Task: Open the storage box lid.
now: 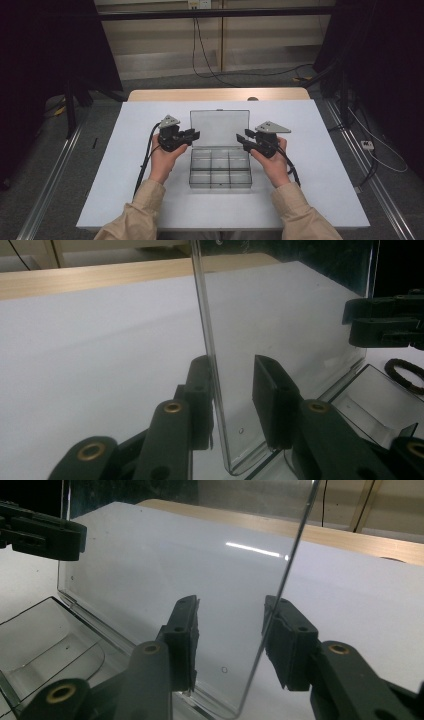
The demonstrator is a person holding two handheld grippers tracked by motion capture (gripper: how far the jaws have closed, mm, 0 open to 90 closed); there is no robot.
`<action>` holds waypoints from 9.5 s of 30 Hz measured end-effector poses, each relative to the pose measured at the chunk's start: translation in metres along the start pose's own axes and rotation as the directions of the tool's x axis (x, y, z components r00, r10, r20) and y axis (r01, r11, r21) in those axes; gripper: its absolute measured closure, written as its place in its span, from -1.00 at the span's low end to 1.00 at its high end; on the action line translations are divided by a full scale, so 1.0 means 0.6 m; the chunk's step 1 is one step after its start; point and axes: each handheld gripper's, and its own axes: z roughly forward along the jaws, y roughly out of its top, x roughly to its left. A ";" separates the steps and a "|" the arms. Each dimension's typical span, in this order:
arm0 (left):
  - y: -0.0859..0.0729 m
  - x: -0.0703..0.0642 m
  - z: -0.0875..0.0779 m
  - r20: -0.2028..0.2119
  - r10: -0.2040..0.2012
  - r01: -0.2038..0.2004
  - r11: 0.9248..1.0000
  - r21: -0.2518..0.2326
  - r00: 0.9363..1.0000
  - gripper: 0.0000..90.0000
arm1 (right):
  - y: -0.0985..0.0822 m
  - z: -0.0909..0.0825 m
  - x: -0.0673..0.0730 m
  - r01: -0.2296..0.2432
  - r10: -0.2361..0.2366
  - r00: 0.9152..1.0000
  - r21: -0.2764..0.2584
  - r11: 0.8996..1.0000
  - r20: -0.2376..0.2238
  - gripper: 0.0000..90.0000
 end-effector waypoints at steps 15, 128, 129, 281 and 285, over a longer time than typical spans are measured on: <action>-0.002 0.003 0.010 -0.007 -0.018 0.018 1.000 0.003 1.000 0.46 | -0.001 0.010 -0.002 -0.013 0.013 1.000 0.010 1.000 -0.001 0.17; -0.016 -0.007 0.078 -0.073 -0.107 0.118 0.981 0.154 0.992 -0.64 | -0.020 0.057 0.002 -0.185 0.185 0.983 0.124 0.975 0.019 -0.63; -0.016 -0.007 0.078 -0.073 -0.109 0.119 0.981 0.155 0.991 -0.64 | -0.020 0.058 0.002 -0.187 0.186 0.982 0.124 0.974 0.019 -0.64; -0.076 0.013 -0.152 0.034 0.065 -0.068 0.991 0.117 0.997 -0.87 | -0.084 -0.168 -0.049 -0.004 0.000 1.000 0.194 0.981 0.019 0.17; -0.078 0.015 -0.155 0.038 0.064 -0.068 0.991 0.113 0.997 -0.87 | -0.088 -0.168 -0.051 0.001 -0.005 1.000 0.213 0.977 0.019 0.21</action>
